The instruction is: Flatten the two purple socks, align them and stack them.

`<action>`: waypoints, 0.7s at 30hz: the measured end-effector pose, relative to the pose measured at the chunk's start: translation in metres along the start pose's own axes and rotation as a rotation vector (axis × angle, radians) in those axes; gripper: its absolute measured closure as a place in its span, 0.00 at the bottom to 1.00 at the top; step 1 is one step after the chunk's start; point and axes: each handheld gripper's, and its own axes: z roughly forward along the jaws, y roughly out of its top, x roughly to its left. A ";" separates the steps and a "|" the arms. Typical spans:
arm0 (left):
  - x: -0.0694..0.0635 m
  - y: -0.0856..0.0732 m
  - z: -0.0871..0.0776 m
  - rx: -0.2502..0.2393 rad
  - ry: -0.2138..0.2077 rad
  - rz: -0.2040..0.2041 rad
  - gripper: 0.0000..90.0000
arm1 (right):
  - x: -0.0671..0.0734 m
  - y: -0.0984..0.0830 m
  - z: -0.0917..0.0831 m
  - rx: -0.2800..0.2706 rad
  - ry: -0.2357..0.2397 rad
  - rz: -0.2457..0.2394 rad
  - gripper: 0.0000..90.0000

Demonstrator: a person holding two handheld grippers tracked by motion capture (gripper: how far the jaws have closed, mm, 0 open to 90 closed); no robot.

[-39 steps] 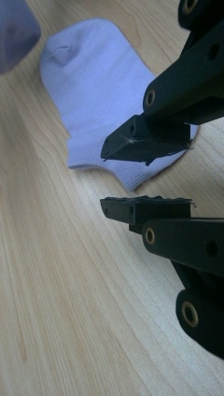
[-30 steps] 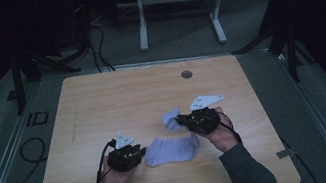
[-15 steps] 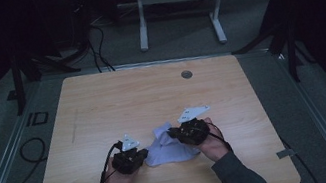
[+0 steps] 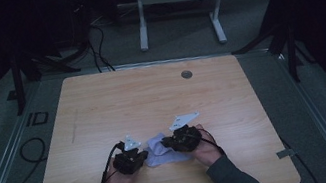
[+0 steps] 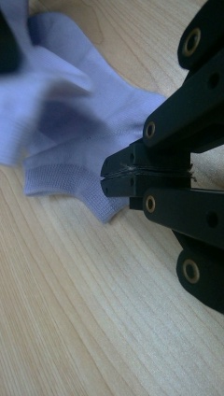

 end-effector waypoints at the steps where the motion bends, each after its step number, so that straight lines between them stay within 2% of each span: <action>1: 0.000 0.000 0.000 0.000 0.000 0.000 0.99 | 0.001 -0.001 0.002 0.007 0.003 -0.002 0.93; 12: -0.001 0.000 0.001 -0.002 0.000 -0.006 0.99 | 0.005 -0.004 0.020 0.052 0.032 -0.013 0.92; 21: 0.001 0.000 0.001 0.002 -0.011 -0.010 0.99 | 0.004 -0.005 0.028 0.077 0.022 -0.011 0.91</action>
